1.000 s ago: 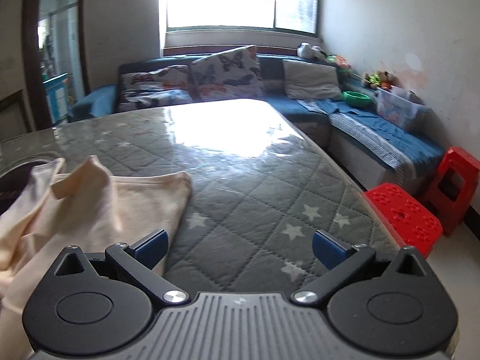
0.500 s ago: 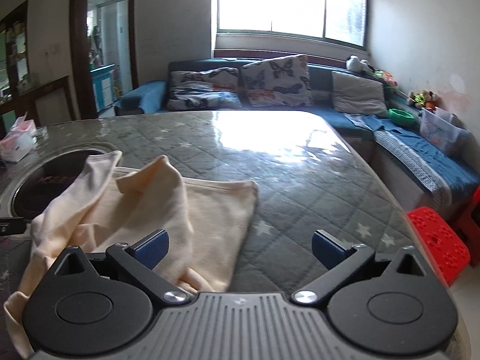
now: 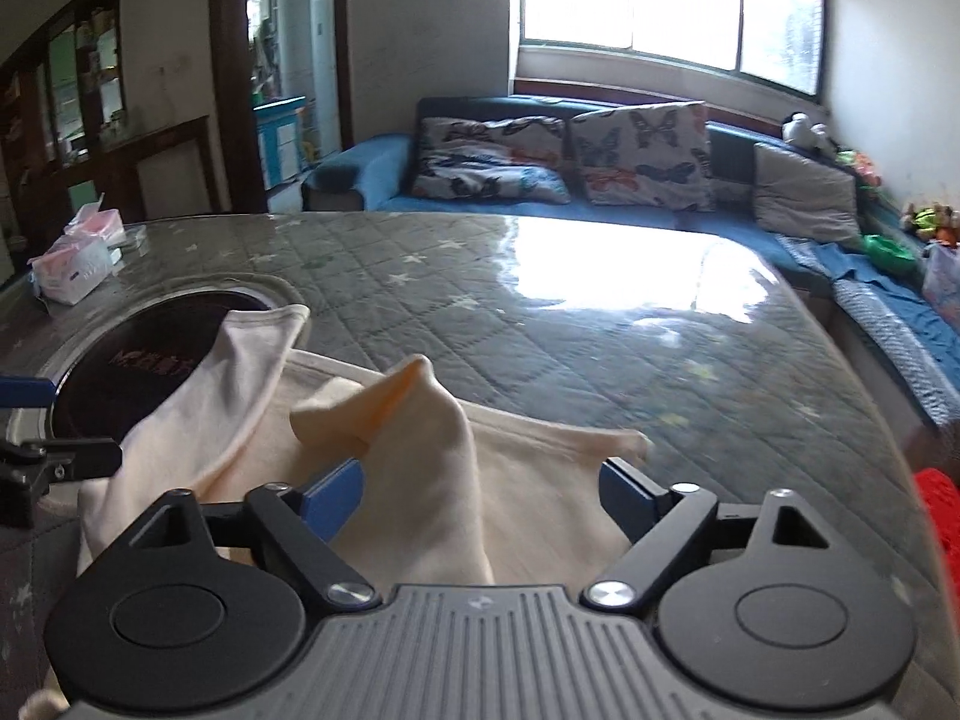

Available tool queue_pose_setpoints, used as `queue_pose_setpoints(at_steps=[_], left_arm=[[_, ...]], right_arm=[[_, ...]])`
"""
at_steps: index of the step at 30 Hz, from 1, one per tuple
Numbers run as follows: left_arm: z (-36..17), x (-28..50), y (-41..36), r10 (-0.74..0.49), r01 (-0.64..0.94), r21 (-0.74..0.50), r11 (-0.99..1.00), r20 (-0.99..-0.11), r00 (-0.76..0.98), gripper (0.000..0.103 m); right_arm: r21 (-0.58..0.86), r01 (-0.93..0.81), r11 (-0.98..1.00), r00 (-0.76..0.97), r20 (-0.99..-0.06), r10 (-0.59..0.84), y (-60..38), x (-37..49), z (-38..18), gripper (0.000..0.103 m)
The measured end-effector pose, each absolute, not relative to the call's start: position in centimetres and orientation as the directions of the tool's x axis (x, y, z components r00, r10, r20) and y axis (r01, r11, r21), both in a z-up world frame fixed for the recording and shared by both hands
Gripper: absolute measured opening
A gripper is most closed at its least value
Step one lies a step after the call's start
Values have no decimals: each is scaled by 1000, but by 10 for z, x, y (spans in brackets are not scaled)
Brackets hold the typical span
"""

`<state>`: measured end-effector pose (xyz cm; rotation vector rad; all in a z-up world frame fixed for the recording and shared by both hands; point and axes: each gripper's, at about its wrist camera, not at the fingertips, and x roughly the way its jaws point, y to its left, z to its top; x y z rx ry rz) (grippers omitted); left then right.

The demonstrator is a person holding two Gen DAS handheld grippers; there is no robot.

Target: Fold clothes

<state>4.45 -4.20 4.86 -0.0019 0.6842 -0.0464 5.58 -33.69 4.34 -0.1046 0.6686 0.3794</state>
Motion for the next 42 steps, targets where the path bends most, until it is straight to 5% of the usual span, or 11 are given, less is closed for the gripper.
queue_pose_setpoints(at_steps=[3, 9, 11, 16, 28, 34, 42], left_arm=[[51, 56, -43, -40, 42, -13, 999, -639, 768, 103], [54, 84, -50, -40, 42, -13, 999, -642, 766, 102], [53, 95, -54, -42, 43, -14, 999, -644, 764, 96], [51, 123, -62, -58, 51, -30, 998, -652, 756, 85], [33, 172, -72, -31, 29, -15, 999, -688, 725, 82], [25, 190, -66, -11, -10, -25, 1000, -709, 705, 82], [19, 201, -54, -7, -47, -54, 997, -722, 691, 49]], right_arm=[[28, -402, 915, 699, -636, 326, -326, 76, 39, 82], [68, -431, 900, 651, -667, 362, -316, 102, 27, 60], [79, -434, 897, 643, -670, 370, -315, 106, 24, 45], [89, -437, 895, 642, -667, 379, -319, 108, 22, 28], [73, -455, 888, 635, -672, 381, -319, 114, 19, 28], [68, -459, 886, 639, -667, 383, -317, 113, 21, 19], [61, -451, 890, 660, -649, 379, -323, 111, 26, 12]])
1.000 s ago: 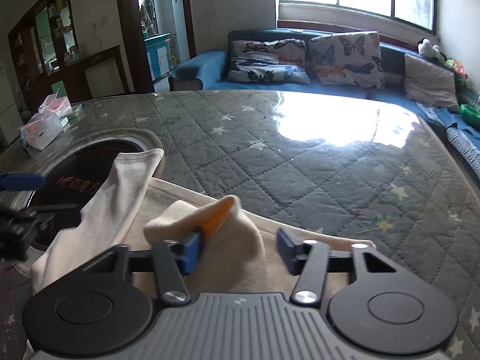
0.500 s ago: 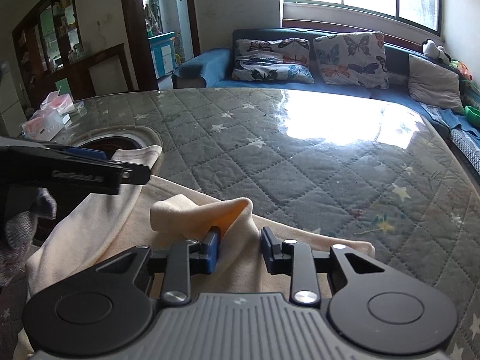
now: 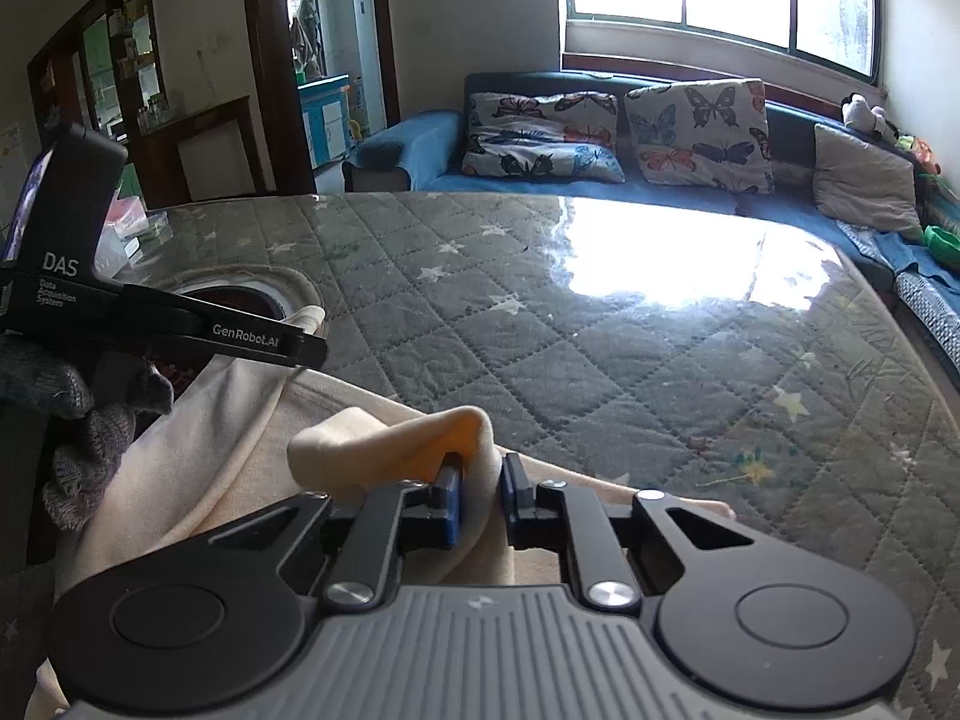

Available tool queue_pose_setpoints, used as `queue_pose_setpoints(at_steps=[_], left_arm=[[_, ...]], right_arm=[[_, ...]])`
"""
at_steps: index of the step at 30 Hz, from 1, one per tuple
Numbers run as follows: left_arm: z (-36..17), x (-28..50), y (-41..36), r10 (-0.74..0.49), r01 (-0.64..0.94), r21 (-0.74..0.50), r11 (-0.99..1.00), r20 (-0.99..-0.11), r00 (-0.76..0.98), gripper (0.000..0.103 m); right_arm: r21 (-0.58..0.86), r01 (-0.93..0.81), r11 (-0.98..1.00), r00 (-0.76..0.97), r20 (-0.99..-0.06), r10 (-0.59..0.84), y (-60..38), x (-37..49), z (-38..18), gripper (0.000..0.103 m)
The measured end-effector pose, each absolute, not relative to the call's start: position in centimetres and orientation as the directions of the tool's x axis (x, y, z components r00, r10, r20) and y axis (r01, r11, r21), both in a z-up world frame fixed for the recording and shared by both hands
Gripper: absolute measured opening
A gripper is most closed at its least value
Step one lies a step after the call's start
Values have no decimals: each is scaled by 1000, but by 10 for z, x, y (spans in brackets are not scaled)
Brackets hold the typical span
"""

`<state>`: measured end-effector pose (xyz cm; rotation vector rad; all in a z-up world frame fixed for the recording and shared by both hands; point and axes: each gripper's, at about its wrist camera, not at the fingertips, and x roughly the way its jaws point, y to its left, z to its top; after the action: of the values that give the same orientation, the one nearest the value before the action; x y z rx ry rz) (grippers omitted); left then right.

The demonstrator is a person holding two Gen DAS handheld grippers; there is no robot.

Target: Fold clothes

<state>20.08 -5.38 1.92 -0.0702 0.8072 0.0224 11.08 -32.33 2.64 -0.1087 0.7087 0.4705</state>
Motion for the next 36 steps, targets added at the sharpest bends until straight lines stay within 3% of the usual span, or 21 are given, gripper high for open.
queue_pose_setpoints(at_steps=[2, 6, 19, 21, 23, 27, 30, 35, 36], left_arm=[[20, 202, -50, -11, -50, -63, 997, -722, 692, 31], [22, 201, -44, -22, -62, -91, 994, -720, 694, 15], [58, 163, -21, -13, -99, -137, 986, -646, 763, 9], [62, 157, -18, -13, -98, -139, 985, -635, 773, 9], [67, 150, -12, -15, -100, -148, 984, -625, 780, 9], [75, 137, -3, -11, -115, -168, 979, -606, 796, 8], [82, 123, 6, -12, -122, -187, 975, -587, 810, 8], [95, 92, 26, 1, -148, -221, 964, -555, 832, 8], [97, 85, 32, 6, -157, -227, 961, -550, 835, 8]], right_arm=[[60, -444, 894, 667, -643, 375, -326, 110, 28, 10], [55, -431, 901, 684, -632, 365, -332, 108, 33, 9], [56, -399, 915, 708, -615, 346, -342, 93, 47, 6], [58, -400, 915, 700, -625, 346, -340, 95, 44, 14], [58, -399, 915, 693, -635, 342, -339, 98, 40, 37], [85, -396, 914, 674, -650, 352, -337, 108, 30, 37], [132, -410, 902, 645, -657, 389, -335, 113, 24, 35], [154, -424, 893, 631, -658, 412, -332, 112, 19, 8], [158, -421, 893, 638, -648, 415, -332, 108, 21, 7]])
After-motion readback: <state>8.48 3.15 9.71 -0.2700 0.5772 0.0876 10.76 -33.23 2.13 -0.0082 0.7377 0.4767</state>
